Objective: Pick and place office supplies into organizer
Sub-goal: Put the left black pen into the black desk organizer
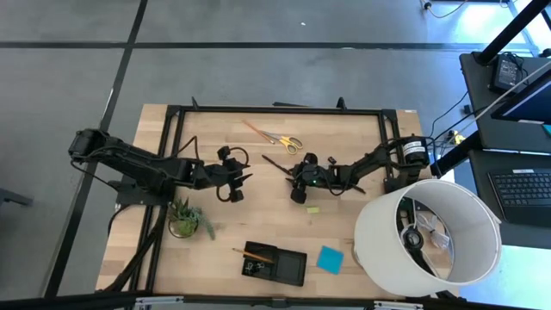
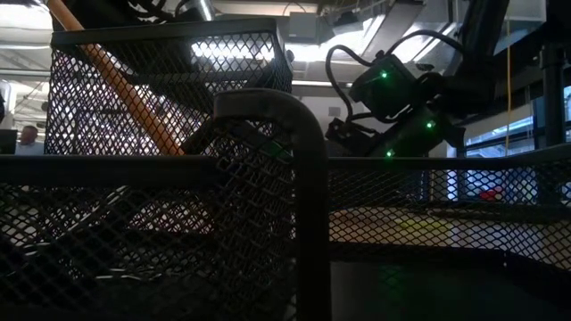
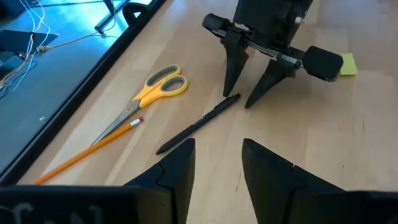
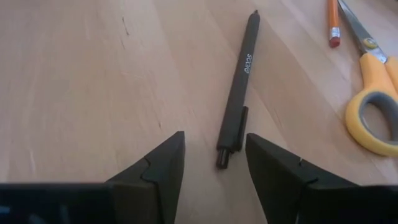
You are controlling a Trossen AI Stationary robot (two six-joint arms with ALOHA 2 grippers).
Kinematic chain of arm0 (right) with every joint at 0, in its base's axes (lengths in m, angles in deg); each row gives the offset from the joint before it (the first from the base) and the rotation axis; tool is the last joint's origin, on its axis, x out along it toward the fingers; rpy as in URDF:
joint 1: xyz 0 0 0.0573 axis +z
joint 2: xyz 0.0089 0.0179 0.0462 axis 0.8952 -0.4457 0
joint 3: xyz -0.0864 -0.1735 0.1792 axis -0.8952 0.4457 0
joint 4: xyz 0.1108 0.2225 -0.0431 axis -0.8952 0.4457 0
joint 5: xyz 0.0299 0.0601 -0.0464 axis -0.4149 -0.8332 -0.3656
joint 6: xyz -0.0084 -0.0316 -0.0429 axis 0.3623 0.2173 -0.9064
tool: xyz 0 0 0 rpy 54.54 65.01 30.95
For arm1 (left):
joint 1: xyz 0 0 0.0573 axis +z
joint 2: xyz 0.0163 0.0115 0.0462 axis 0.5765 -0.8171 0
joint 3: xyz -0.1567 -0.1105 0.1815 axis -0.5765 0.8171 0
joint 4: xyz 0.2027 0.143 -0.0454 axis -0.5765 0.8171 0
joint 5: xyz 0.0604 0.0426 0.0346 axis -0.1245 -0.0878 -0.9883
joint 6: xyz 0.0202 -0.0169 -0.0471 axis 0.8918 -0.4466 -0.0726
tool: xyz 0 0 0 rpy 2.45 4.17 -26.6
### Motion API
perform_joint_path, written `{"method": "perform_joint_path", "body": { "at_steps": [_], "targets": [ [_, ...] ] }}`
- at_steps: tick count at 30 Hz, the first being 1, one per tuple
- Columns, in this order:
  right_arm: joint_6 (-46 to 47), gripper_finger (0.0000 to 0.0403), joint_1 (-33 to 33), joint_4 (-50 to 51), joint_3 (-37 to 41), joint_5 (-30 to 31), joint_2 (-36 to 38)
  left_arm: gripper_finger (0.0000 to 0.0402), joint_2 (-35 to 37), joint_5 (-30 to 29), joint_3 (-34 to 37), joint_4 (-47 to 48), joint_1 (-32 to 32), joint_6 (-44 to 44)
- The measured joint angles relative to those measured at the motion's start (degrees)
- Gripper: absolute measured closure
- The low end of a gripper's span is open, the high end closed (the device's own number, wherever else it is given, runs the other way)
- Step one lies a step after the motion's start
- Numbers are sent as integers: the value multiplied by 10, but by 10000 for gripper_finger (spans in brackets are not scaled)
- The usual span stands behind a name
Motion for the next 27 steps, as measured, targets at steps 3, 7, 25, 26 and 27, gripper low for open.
{"method": "perform_joint_path", "body": {
  "at_steps": [3,7,25,26,27],
  "targets": [
    [10,228,0,5,0,1,0,274,0,0,0,0,0,-8],
    [16,228,0,9,0,1,0,274,0,0,0,0,-2,-19],
    [69,264,1,29,0,1,0,274,0,0,0,1,-29,-19],
    [69,273,1,31,0,1,0,274,0,0,0,1,-29,-19],
    [70,281,1,32,0,1,0,274,0,0,0,1,-29,-19]
  ]
}}
